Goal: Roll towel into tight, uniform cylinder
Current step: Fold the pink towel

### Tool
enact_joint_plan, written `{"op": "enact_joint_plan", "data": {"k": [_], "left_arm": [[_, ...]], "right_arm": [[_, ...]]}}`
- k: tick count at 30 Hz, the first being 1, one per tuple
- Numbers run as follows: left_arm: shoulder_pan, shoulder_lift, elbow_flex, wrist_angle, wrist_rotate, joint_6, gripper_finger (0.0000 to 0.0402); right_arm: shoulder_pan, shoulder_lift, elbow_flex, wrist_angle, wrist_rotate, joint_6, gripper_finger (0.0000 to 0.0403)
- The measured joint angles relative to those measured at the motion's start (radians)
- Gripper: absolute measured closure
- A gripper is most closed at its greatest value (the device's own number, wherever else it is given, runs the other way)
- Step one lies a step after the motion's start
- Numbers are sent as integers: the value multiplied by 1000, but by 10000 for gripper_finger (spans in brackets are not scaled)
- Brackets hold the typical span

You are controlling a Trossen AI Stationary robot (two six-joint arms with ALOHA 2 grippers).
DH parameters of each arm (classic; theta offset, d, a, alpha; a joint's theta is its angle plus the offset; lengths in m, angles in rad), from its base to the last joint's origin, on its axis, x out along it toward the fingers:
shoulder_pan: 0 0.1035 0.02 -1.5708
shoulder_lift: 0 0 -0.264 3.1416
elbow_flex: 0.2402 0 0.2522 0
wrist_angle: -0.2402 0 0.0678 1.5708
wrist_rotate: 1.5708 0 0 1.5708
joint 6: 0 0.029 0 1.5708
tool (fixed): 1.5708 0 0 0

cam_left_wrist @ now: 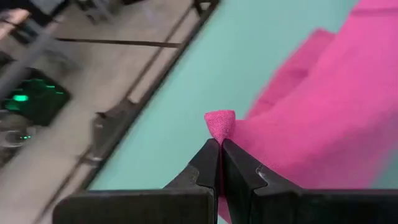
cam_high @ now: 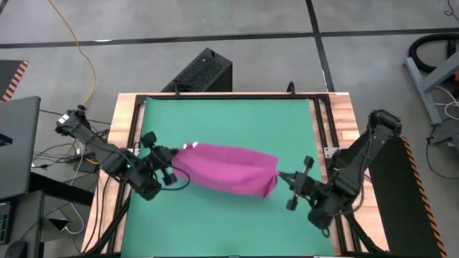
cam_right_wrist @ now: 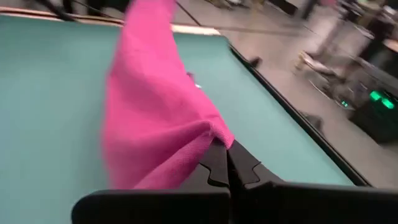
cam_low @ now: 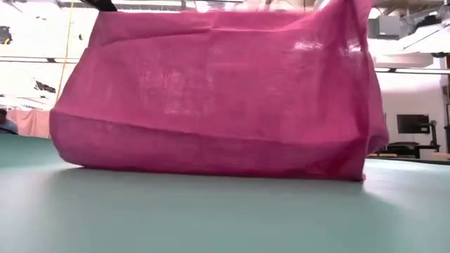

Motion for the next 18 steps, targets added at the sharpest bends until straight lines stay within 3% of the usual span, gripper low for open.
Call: {"op": "enact_joint_plan", "data": {"k": [6,10,14,18], "left_arm": [[79,13,-78,30,-18,37,401],[133,16,-162,42,-61,142,401],[175,9,-113,39,-276,378,401],[232,-2,21,50,-535,621,401]], "right_arm": [[-163,62,0,-239,-252,298,403],[-230,131,4,-263,-296,263,403],[-293,156,92,-375,-196,116,403],[-365,138,235,-508,104,26,403]]}}
